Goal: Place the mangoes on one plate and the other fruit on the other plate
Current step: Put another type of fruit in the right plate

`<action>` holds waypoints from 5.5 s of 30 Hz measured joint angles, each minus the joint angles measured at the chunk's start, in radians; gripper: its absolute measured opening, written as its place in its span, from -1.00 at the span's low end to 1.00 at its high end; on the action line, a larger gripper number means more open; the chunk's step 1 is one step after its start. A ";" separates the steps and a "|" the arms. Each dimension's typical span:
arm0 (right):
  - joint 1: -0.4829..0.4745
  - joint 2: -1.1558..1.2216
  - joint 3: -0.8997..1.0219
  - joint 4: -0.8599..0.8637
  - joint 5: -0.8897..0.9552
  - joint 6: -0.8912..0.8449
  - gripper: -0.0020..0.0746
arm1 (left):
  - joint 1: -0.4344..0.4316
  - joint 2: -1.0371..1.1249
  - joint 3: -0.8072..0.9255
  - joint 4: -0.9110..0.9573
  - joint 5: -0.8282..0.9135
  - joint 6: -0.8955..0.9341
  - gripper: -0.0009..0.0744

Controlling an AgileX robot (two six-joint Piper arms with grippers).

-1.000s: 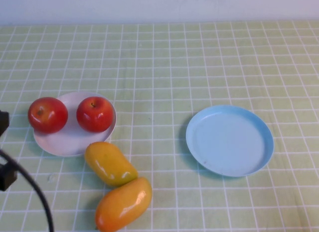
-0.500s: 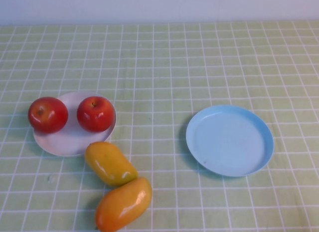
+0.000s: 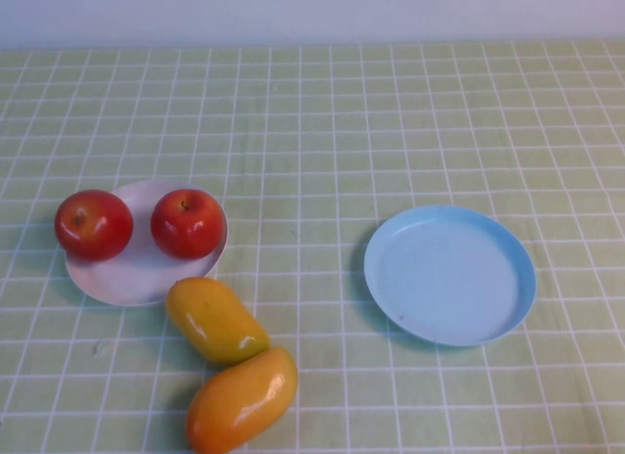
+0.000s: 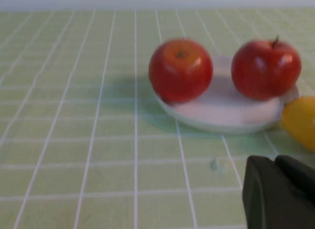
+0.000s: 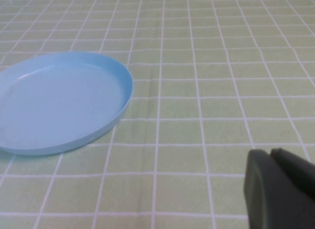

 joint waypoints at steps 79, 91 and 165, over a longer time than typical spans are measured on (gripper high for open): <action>0.540 1.290 -1.067 0.156 0.563 -0.494 -0.99 | 0.000 -0.002 0.002 0.000 0.101 0.002 -0.97; 0.860 1.629 -1.306 0.014 0.504 -0.925 -0.60 | 0.000 -0.002 0.002 0.000 0.101 0.002 -0.97; 0.539 1.847 -1.437 -0.244 0.580 0.199 0.50 | 0.000 -0.002 0.002 0.000 0.101 0.002 -0.97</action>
